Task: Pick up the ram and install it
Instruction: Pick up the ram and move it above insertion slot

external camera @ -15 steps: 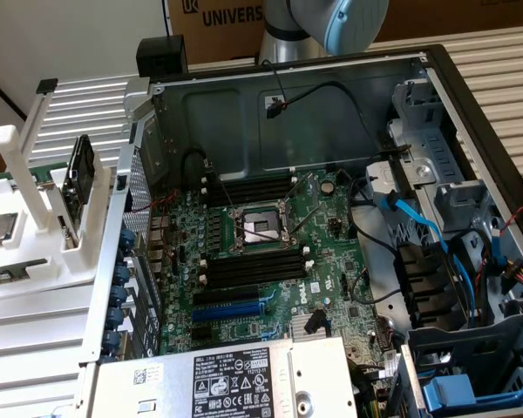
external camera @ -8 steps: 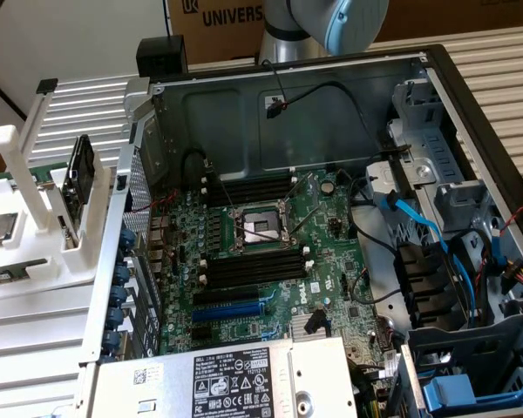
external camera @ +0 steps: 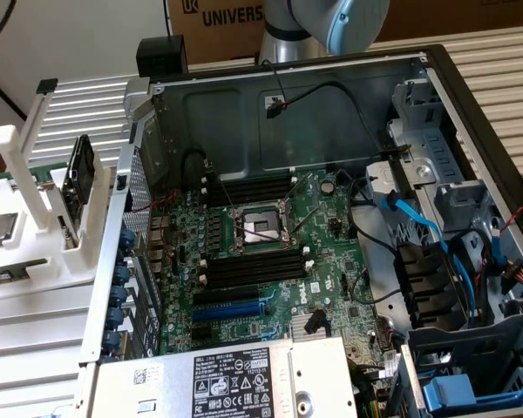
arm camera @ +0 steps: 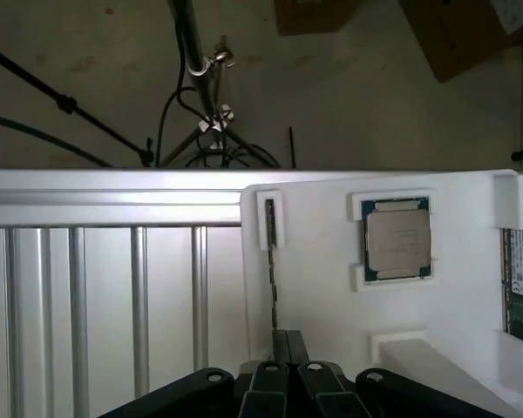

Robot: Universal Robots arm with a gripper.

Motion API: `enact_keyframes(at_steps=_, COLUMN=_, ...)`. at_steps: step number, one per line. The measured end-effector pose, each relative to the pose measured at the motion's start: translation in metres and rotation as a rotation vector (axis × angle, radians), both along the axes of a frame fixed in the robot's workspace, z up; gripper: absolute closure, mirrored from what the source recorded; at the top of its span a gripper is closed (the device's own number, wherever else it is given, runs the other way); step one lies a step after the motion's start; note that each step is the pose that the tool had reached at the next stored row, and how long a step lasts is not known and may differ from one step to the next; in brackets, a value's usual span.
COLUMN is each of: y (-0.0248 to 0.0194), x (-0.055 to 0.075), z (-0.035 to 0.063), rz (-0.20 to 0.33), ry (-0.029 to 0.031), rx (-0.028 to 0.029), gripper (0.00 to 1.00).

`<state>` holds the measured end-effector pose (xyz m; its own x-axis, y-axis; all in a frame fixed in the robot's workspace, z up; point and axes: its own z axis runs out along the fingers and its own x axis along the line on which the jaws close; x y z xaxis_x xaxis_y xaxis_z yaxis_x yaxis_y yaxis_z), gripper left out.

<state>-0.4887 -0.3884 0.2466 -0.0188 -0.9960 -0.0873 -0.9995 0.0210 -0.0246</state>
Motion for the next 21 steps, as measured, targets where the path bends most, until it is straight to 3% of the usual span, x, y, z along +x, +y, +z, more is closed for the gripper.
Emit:
enact_keyframes(at_steps=3, y=-0.0008, x=0.006, z=-0.0088, rz=0.0, ry=0.0015, rx=0.0053, gripper=0.9)
enact_keyframes(at_steps=4, y=-0.0008, x=0.009, z=-0.0111, rz=0.001, ry=0.0147, rx=0.0061, gripper=0.9)
enact_keyframes(at_steps=8, y=-0.0008, x=0.01, z=-0.0117, rz=0.001, ry=0.0228, rx=0.0062, gripper=0.9)
enact_keyframes(at_steps=10, y=-0.0008, x=0.01, z=-0.0119, rz=0.001, ry=0.0244, rx=0.0061, gripper=0.83)
enact_keyframes(at_steps=11, y=-0.0009, x=0.015, z=-0.0141, rz=0.002, ry=0.0276, rx=0.0061, gripper=0.69)
enact_keyframes(at_steps=12, y=-0.0008, x=0.024, z=-0.0176, rz=0.002, ry=0.0368, rx=0.0063, gripper=0.69)
enact_keyframes(at_steps=16, y=-0.0008, x=0.024, z=-0.0222, rz=0.005, ry=0.0472, rx=0.0077, gripper=0.69)
enact_keyframes(at_steps=19, y=-0.0009, x=0.024, z=-0.0241, rz=0.013, ry=0.0616, rx=0.0082, gripper=0.69)
enact_keyframes(at_steps=21, y=-0.0008, x=0.026, z=-0.0255, rz=0.021, ry=0.0681, rx=0.0083, gripper=0.69)
